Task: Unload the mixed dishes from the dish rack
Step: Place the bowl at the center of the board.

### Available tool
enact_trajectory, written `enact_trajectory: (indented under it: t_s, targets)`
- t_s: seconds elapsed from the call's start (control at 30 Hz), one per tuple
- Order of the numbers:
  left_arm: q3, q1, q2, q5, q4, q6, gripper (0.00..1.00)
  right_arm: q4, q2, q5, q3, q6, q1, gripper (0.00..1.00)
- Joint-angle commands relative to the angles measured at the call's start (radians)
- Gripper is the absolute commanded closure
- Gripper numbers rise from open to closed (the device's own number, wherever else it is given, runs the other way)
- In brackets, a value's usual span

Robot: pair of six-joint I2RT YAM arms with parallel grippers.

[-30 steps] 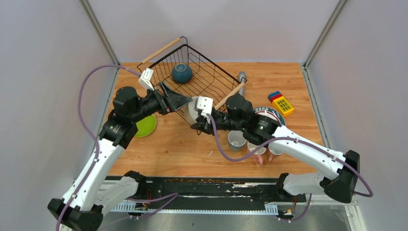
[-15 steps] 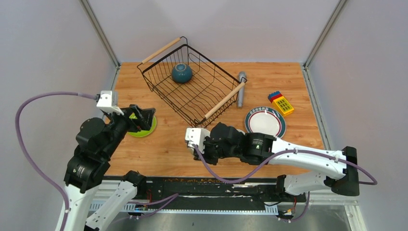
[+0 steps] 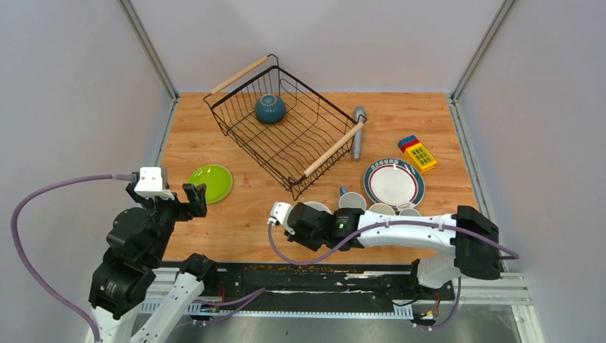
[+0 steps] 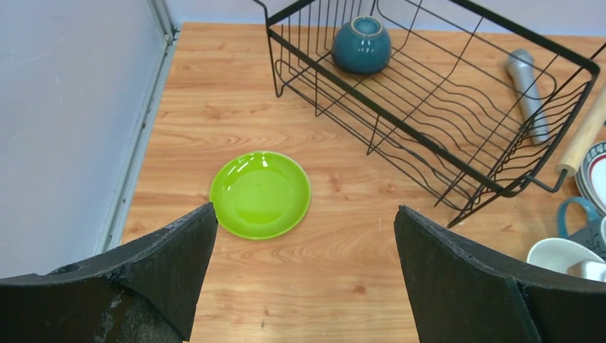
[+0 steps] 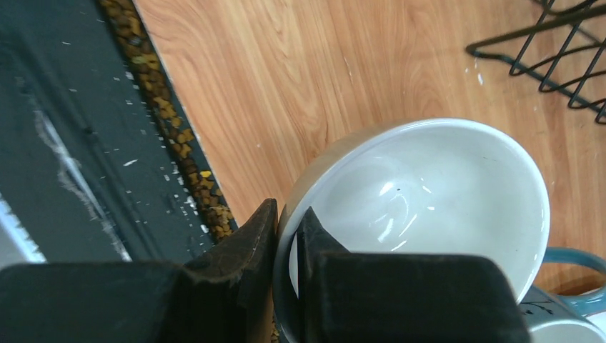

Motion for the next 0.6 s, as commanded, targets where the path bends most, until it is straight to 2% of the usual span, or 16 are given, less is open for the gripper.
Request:
enact_trajectory:
  t_s: [0.0,0.3,0.57]
  targets:
    - [-0.030,0.000,-0.029,-0.027,-0.007,0.042,0.00,0.118,0.044,0.121,-0.015,0.065,0.001,1.00]
    - [-0.076,0.000,-0.069,-0.006,0.027,0.038,0.00,0.184,0.125,0.188,-0.089,0.115,0.001,0.99]
    - [-0.076,0.000,-0.050,-0.008,0.026,0.024,0.00,0.192,0.156,0.201,-0.105,0.125,0.001,0.70]
